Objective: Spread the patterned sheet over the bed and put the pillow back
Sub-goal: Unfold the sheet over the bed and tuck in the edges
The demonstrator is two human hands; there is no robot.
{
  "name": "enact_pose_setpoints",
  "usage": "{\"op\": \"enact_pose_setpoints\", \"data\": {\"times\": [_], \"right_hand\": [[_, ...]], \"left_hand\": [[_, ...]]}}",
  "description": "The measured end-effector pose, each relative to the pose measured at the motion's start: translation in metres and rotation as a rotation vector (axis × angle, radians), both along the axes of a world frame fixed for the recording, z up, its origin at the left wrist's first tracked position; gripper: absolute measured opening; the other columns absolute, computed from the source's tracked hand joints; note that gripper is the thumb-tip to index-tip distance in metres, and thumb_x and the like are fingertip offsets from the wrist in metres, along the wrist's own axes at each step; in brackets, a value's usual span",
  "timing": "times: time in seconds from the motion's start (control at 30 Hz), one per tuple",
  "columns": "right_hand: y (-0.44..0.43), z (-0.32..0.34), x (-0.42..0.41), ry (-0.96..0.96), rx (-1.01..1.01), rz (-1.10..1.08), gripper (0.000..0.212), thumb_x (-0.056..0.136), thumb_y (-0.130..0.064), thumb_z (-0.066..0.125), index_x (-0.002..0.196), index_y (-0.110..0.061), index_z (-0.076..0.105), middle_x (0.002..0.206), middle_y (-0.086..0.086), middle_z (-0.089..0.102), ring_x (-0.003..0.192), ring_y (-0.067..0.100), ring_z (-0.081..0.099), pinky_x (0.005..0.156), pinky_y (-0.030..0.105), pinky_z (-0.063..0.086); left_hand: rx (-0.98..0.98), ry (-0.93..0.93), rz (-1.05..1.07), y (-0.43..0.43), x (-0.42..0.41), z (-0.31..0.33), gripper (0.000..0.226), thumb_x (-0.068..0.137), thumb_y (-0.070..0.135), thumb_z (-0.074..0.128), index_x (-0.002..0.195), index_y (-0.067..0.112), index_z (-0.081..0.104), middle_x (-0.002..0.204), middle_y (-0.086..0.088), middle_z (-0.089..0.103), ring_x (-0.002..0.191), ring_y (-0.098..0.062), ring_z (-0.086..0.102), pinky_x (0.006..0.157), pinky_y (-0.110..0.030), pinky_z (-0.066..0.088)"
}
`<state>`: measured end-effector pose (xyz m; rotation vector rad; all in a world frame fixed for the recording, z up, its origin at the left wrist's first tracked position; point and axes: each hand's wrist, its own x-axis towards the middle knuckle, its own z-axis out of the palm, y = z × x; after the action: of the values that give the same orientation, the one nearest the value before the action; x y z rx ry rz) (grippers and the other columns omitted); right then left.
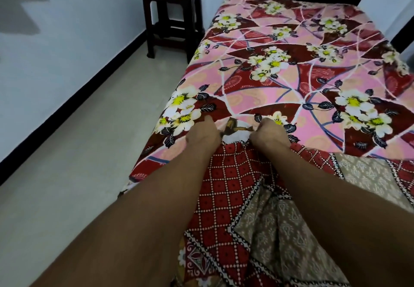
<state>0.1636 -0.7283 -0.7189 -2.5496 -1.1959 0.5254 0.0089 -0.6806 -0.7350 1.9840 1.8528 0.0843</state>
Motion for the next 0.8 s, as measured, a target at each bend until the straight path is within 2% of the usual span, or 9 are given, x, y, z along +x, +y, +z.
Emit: {"op": "enact_pose_setpoints", "data": {"times": [0.07, 0.17, 0.27, 0.37, 0.43, 0.5, 0.57, 0.7, 0.8], "right_hand": [[-0.005, -0.004, -0.004, 0.017, 0.130, 0.028, 0.024, 0.093, -0.028, 0.057, 0.114, -0.016, 0.058, 0.109, 0.017, 0.067, 0.101, 0.037, 0.063, 0.076, 0.035, 0.044], [-0.001, 0.005, -0.013, 0.072, 0.339, 0.091, 0.020, 0.098, -0.032, 0.056, 0.107, -0.014, 0.055, 0.097, 0.016, 0.069, 0.090, 0.037, 0.065, 0.072, 0.036, 0.048], [0.018, 0.031, -0.037, 0.166, 0.470, 0.251, 0.016, 0.101, -0.031, 0.057, 0.105, -0.016, 0.055, 0.094, 0.010, 0.070, 0.082, 0.030, 0.066, 0.072, 0.040, 0.055], [0.039, 0.055, -0.070, 0.242, 0.649, 0.348, 0.009, 0.100, -0.022, 0.057, 0.102, -0.013, 0.056, 0.090, 0.005, 0.069, 0.081, 0.024, 0.064, 0.071, 0.034, 0.051], [0.054, 0.070, -0.093, 0.266, 0.744, 0.365, 0.004, 0.099, -0.015, 0.057, 0.101, -0.012, 0.056, 0.088, 0.001, 0.066, 0.080, 0.021, 0.063, 0.069, 0.029, 0.049], [0.069, 0.079, -0.111, 0.342, 0.785, 0.376, 0.005, 0.097, -0.012, 0.058, 0.099, -0.016, 0.056, 0.086, -0.002, 0.066, 0.080, 0.019, 0.064, 0.070, 0.028, 0.050], [0.085, 0.080, -0.122, 0.484, 0.735, 0.355, 0.009, 0.095, -0.016, 0.061, 0.095, -0.023, 0.055, 0.087, 0.001, 0.069, 0.082, 0.022, 0.067, 0.076, 0.039, 0.056], [0.090, 0.057, -0.132, 0.708, 0.502, 0.448, 0.016, 0.096, -0.013, 0.062, 0.096, -0.027, 0.057, 0.096, 0.006, 0.072, 0.081, 0.020, 0.064, 0.078, 0.045, 0.054], [0.068, 0.044, -0.117, 0.403, 0.366, 0.480, 0.031, 0.093, -0.010, 0.059, 0.123, -0.019, 0.058, 0.115, 0.007, 0.072, 0.101, 0.027, 0.067, 0.090, 0.041, 0.054]], "left_hand": [[-0.020, -0.018, -0.035, 0.002, 0.000, 0.001, 0.037, 0.097, 0.035, 0.054, 0.126, 0.012, 0.052, 0.122, -0.016, 0.064, 0.112, -0.035, 0.060, 0.081, -0.039, 0.046], [-0.121, -0.214, 0.061, 0.000, -0.010, 0.001, 0.054, 0.099, 0.050, 0.042, 0.135, 0.011, 0.045, 0.115, -0.014, 0.067, 0.100, -0.031, 0.065, 0.082, -0.037, 0.052], [-0.413, -0.721, 0.054, 0.002, -0.023, 0.016, 0.081, 0.094, 0.074, 0.024, 0.128, 0.008, 0.057, 0.066, -0.001, 0.064, 0.049, -0.016, 0.054, 0.047, -0.021, 0.038], [-0.467, -1.426, 0.104, 0.017, -0.043, 0.040, 0.078, 0.083, 0.084, 0.035, 0.095, 0.020, 0.078, 0.089, -0.005, 0.073, 0.077, -0.023, 0.070, 0.064, -0.029, 0.050], [-0.224, -1.272, 0.069, 0.026, -0.065, 0.057, 0.073, 0.070, 0.089, 0.048, 0.082, 0.022, 0.075, 0.092, 0.000, 0.074, 0.086, -0.017, 0.070, 0.081, -0.036, 0.056], [0.035, -0.914, -0.012, 0.034, -0.091, 0.069, 0.066, 0.067, 0.085, 0.057, 0.061, 0.020, 0.058, 0.061, 0.004, 0.058, 0.056, -0.013, 0.054, 0.056, -0.034, 0.043], [0.192, -0.690, -0.033, 0.049, -0.118, 0.075, 0.052, 0.078, 0.066, 0.064, 0.061, 0.017, 0.060, 0.059, 0.001, 0.059, 0.052, -0.018, 0.054, 0.052, -0.034, 0.038], [0.308, -0.228, 0.196, 0.075, -0.153, 0.051, 0.029, 0.093, 0.039, 0.057, 0.107, 0.019, 0.072, 0.104, -0.017, 0.072, 0.099, -0.038, 0.066, 0.079, -0.038, 0.052], [0.105, -0.372, 0.520, 0.077, -0.165, 0.021, 0.069, 0.092, 0.064, 0.047, 0.142, 0.016, 0.047, 0.139, -0.022, 0.055, 0.128, -0.040, 0.051, 0.105, -0.043, 0.042]]}}
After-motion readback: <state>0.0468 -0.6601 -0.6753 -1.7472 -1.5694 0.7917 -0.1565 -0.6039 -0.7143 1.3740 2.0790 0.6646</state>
